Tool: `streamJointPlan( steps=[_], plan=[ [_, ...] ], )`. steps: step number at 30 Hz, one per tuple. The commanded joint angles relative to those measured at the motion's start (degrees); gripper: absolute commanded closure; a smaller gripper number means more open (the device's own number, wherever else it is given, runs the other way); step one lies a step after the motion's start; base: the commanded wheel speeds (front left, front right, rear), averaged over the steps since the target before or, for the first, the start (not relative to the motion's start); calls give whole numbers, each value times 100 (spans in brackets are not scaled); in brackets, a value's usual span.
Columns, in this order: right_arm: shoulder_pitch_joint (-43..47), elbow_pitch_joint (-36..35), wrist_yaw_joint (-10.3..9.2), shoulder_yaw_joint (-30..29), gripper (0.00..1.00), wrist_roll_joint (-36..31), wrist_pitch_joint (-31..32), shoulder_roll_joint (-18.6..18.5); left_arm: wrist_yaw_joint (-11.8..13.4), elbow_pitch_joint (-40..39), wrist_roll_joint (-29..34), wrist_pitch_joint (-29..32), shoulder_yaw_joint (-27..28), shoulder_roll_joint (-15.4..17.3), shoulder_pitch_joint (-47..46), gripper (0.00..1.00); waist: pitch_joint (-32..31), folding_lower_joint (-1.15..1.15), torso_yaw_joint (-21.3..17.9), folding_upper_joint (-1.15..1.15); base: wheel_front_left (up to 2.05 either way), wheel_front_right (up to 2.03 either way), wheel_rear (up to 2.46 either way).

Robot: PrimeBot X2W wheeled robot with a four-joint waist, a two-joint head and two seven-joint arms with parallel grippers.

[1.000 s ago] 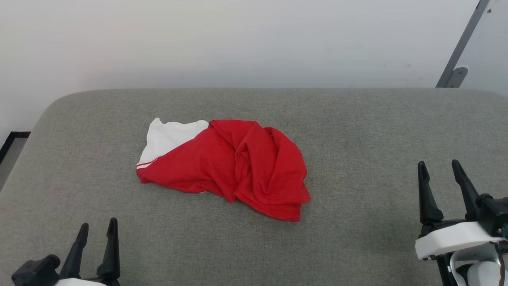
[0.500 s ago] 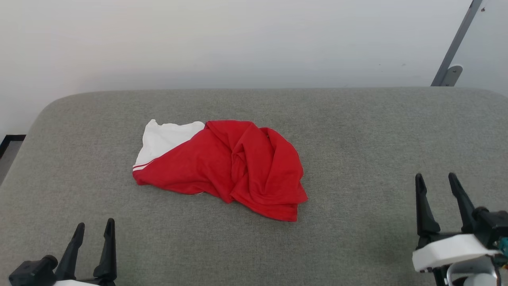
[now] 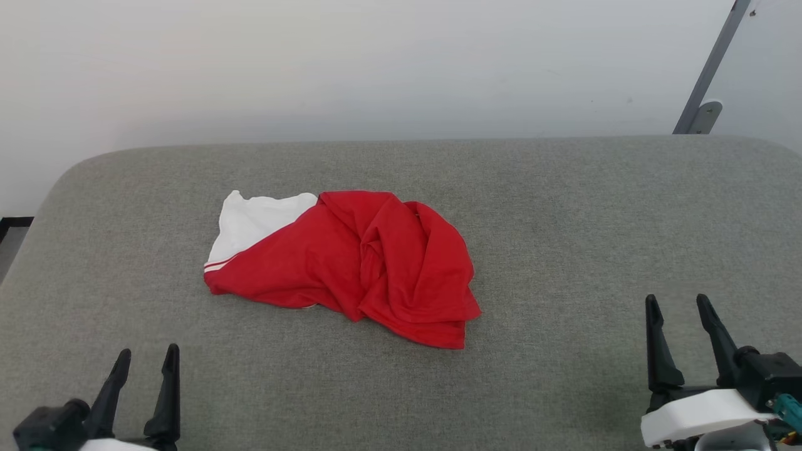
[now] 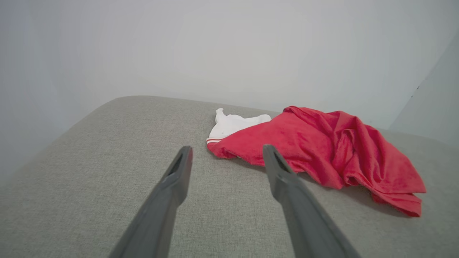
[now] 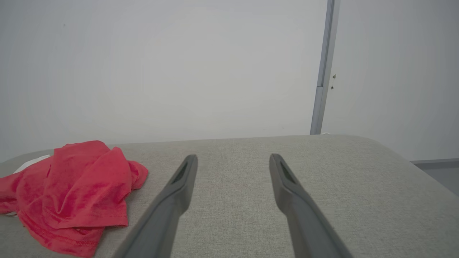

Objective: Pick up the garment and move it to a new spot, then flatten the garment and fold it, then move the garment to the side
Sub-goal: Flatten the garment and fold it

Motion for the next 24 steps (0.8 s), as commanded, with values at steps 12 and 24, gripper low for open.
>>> streamJointPlan(
  steps=[12,24],
  plan=[
    [-362,-48,0,380,0,5,-48,-107,-16,377,-755,789,-911,1116,-1546,0,431,0,-291,0,0,0,0],
    [-1037,-113,0,720,0,-34,-41,-94,-11,915,-2160,2925,-2253,1925,-3591,0,1287,0,-836,0,0,0,0]
  ],
)
